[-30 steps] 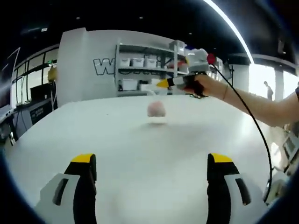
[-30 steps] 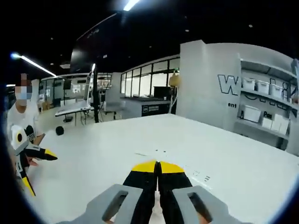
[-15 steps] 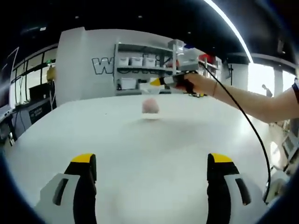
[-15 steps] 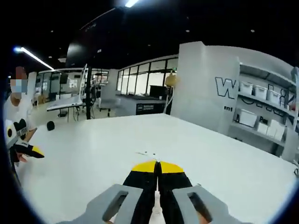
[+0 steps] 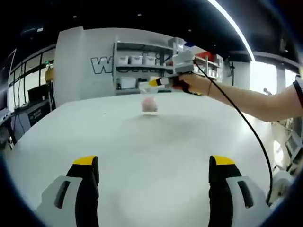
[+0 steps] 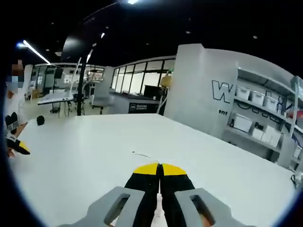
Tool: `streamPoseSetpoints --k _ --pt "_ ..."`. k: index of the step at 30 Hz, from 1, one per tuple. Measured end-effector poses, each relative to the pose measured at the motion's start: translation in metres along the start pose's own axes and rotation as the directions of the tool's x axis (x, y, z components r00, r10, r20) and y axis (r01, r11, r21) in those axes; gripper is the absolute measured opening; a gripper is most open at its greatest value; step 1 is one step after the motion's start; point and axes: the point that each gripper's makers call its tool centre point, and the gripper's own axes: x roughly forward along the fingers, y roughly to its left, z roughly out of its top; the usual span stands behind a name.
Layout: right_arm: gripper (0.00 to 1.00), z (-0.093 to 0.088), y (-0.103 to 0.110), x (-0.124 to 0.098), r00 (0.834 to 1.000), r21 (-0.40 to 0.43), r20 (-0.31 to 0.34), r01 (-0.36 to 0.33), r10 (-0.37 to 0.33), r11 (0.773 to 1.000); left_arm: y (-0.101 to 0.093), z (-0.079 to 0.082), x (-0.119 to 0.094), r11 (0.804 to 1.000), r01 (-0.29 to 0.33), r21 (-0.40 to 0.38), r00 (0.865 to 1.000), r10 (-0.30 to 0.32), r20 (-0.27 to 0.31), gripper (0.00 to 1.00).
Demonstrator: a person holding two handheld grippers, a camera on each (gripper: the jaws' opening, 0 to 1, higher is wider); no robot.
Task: Open the resealable bag by pulling the two sides of the seal apart until the entire bag opening is separated and visibly accessible.
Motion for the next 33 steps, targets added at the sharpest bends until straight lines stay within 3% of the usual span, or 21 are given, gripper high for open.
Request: streamPoseSetpoints --k 14,25,32,33 --pt "0.0 -0.016 -0.007 0.01 0.999 0.028 -0.012 0.052 -0.051 0.998 -0.001 -0.001 -0.003 1.0 -0.002 0.001 1.0 0.002 -0.003 0.94" --pt "0.0 -0.017 0.015 0.01 0.999 0.11 -0.018 -0.029 0.031 0.994 -0.007 -0.003 -0.003 1.0 0.007 0.003 1.0 -0.007 -0.01 0.94" --pt "0.0 -0.024 0.035 0.012 0.994 0.079 -0.067 -0.08 0.085 0.994 -0.005 -0.006 -0.005 1.0 0.001 -0.008 1.0 -0.001 -0.012 0.94" --pt "0.04 -0.025 0.037 0.014 0.992 0.089 -0.075 -0.093 0.1 0.992 -0.004 -0.006 -0.006 1.0 0.0 -0.011 1.0 0.0 -0.011 0.94"
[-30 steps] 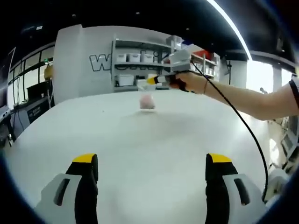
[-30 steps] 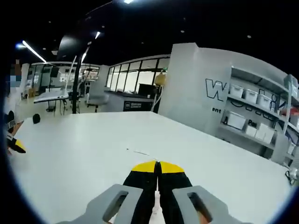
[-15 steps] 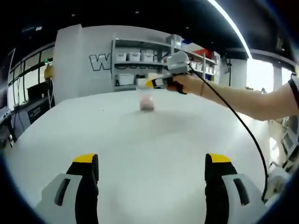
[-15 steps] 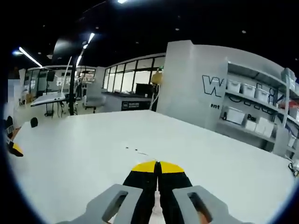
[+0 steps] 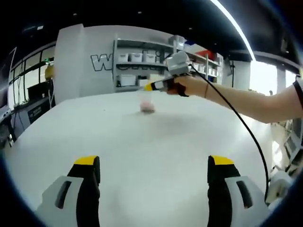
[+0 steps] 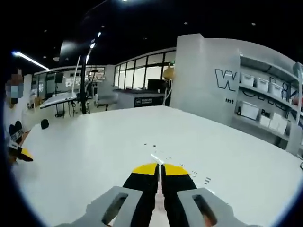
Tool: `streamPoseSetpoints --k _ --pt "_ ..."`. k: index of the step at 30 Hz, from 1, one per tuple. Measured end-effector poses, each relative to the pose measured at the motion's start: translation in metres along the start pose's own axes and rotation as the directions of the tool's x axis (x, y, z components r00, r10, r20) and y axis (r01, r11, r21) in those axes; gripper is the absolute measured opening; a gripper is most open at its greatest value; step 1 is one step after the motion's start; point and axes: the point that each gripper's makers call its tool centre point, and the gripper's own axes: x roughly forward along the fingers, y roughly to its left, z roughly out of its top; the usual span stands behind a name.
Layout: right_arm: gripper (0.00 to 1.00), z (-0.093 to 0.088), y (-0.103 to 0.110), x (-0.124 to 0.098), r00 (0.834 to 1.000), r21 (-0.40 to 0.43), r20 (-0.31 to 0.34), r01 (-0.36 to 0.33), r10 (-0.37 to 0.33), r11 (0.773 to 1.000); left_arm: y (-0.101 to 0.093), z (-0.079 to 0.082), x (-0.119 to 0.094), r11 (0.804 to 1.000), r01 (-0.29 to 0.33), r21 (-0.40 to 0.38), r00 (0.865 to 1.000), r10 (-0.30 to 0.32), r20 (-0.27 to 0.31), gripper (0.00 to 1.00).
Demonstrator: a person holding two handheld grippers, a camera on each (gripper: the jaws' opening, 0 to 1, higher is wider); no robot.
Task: Open the resealable bag by pulling the two sides of the seal apart until the entire bag opening is separated and visibly accessible.
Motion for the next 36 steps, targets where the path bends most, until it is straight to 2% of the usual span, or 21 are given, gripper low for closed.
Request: streamPoseSetpoints --k 2,3,11,21,36 --pt "0.18 -0.005 0.008 0.004 0.999 0.039 -0.021 -0.043 0.044 0.998 0.001 0.0 -0.001 1.0 -0.003 -0.003 1.0 0.003 0.002 0.94" --pt "0.2 -0.006 0.009 0.006 0.999 0.033 -0.029 -0.038 0.039 0.999 0.001 0.0 -0.001 1.0 -0.005 -0.004 1.0 0.005 0.001 0.94" --pt "0.2 -0.008 0.03 0.005 0.997 0.005 -0.038 -0.074 0.074 0.997 0.004 -0.002 -0.004 1.0 -0.011 -0.013 1.0 0.012 0.002 0.94" --pt "0.21 0.001 0.034 -0.002 0.997 0.005 -0.023 -0.076 0.077 0.997 0.006 -0.001 -0.007 1.0 -0.016 -0.02 1.0 0.016 0.01 0.94" --pt "0.25 -0.011 0.035 -0.023 0.996 0.016 -0.041 -0.08 0.08 0.997 0.002 -0.001 -0.009 0.999 -0.007 -0.041 1.0 0.008 0.025 0.94"
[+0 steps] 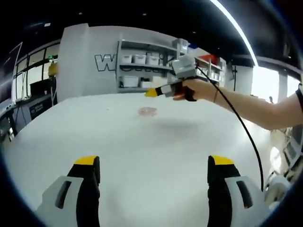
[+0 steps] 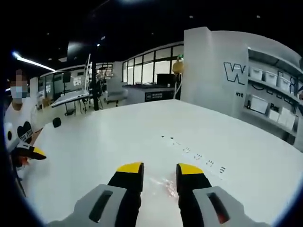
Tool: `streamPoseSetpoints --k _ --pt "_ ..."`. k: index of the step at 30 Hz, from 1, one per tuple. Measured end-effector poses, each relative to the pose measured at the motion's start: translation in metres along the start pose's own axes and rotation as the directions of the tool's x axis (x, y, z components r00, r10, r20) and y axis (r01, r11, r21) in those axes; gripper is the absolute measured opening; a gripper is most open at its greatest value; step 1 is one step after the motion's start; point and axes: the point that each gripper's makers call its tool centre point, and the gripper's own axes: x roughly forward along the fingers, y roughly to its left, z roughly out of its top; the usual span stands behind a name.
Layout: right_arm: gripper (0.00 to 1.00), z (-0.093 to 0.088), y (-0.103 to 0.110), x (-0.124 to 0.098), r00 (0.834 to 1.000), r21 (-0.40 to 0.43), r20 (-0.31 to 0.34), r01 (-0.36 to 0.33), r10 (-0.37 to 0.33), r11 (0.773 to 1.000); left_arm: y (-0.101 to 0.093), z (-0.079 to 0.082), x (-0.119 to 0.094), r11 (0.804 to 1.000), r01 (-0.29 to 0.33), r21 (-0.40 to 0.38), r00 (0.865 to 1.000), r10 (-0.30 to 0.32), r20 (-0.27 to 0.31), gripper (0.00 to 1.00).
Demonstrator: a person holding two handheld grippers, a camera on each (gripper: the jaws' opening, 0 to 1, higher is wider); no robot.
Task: Open the resealable bag by pulling the two sides of the seal apart until the entire bag opening is separated and visibly accessible.
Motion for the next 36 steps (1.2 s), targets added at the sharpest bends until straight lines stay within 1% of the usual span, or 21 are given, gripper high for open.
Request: streamPoseSetpoints --k 4,10,18,24,29,36 --pt "0.27 -0.004 0.004 -0.007 1.0 0.001 0.001 -0.004 0.004 1.0 -0.001 -0.002 0.0 1.0 -0.001 0.002 1.0 0.001 -0.008 0.94" --pt "0.29 -0.009 0.008 -0.016 1.0 0.002 0.0 -0.011 0.011 1.0 -0.004 -0.002 0.001 1.0 0.005 0.001 1.0 -0.005 -0.005 0.94" --pt "0.3 -0.009 0.012 -0.025 1.0 0.002 0.0 -0.013 0.013 1.0 -0.007 -0.001 0.001 1.0 0.01 0.003 1.0 -0.01 -0.003 0.94" --pt "0.31 -0.011 0.018 -0.031 1.0 0.006 0.001 -0.014 0.014 1.0 -0.005 0.0 0.0 1.0 0.006 -0.001 1.0 -0.006 -0.001 0.94" --pt "0.33 -0.016 0.022 -0.038 1.0 0.01 0.0 -0.011 0.011 1.0 -0.005 0.0 -0.001 1.0 0.005 -0.005 1.0 -0.005 0.003 0.94" --pt "0.36 -0.029 0.03 -0.05 1.0 0.031 -0.001 -0.014 0.014 0.999 -0.006 -0.001 -0.003 1.0 0.014 -0.022 1.0 -0.014 0.011 0.94"
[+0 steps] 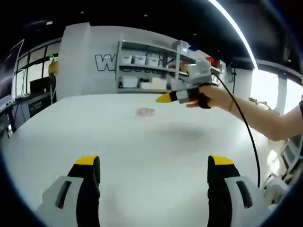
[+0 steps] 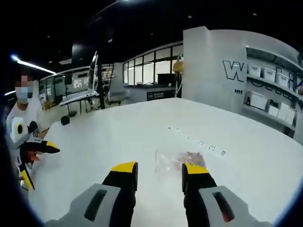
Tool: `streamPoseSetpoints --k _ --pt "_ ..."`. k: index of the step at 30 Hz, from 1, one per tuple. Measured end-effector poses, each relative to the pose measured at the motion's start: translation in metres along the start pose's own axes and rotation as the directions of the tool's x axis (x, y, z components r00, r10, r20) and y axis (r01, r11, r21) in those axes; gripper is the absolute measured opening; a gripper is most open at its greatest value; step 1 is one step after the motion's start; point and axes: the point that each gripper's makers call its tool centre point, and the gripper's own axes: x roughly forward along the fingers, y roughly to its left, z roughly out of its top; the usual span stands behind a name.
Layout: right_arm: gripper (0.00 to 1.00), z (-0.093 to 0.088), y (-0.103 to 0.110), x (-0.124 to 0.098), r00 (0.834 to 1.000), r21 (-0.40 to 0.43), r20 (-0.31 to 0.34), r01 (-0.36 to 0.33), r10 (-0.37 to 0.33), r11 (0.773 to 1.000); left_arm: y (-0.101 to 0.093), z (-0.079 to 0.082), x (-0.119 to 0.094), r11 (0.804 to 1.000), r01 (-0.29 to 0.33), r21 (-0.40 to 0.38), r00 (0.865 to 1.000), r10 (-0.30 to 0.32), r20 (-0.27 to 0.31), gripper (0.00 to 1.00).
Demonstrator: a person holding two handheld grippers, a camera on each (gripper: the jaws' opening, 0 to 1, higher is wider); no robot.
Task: Open the resealable bag by pulling the two sides of the seal apart until the entire bag opening is separated and visibly accessible.
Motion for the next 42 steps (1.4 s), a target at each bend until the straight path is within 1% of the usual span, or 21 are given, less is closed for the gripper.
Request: streamPoseSetpoints --k 3,14,19,22,27,32,38,42 --pt "0.36 -0.005 0.002 -0.005 1.0 0.002 -0.005 0.0 0.0 1.0 0.0 -0.002 0.0 1.0 0.0 -0.003 1.0 0.0 -0.006 0.94" --pt "0.41 -0.018 0.015 -0.027 1.0 0.018 -0.006 0.005 -0.005 1.0 0.002 -0.002 -0.002 1.0 0.003 -0.012 1.0 -0.003 0.0 0.94" --pt "0.43 -0.024 0.021 -0.038 1.0 0.032 0.006 0.016 -0.016 0.999 0.004 -0.005 -0.003 1.0 0.003 -0.026 1.0 -0.003 0.001 0.94" --pt "0.43 -0.03 0.024 -0.044 0.999 0.004 -0.003 0.035 -0.035 0.999 0.003 -0.006 -0.003 1.0 0.01 -0.027 1.0 -0.01 0.0 0.93" --pt "0.44 -0.033 0.03 -0.058 0.999 0.024 0.021 0.04 -0.04 0.999 0.005 -0.003 -0.005 1.0 0.011 -0.029 1.0 -0.011 0.01 0.93" --pt "0.45 -0.036 0.033 -0.071 0.998 0.046 0.045 0.052 -0.054 0.998 0.01 0.0 -0.008 0.999 -0.002 -0.036 1.0 0.003 0.021 0.93" --pt "0.45 -0.043 0.039 -0.079 0.997 0.048 0.044 0.063 -0.065 0.997 0.011 0.0 -0.01 0.999 -0.007 -0.038 1.0 0.008 0.023 0.93" --pt "0.45 -0.044 0.044 -0.083 0.997 0.05 0.046 0.059 -0.061 0.997 0.01 -0.001 -0.011 0.999 -0.007 -0.035 1.0 0.008 0.021 0.93"
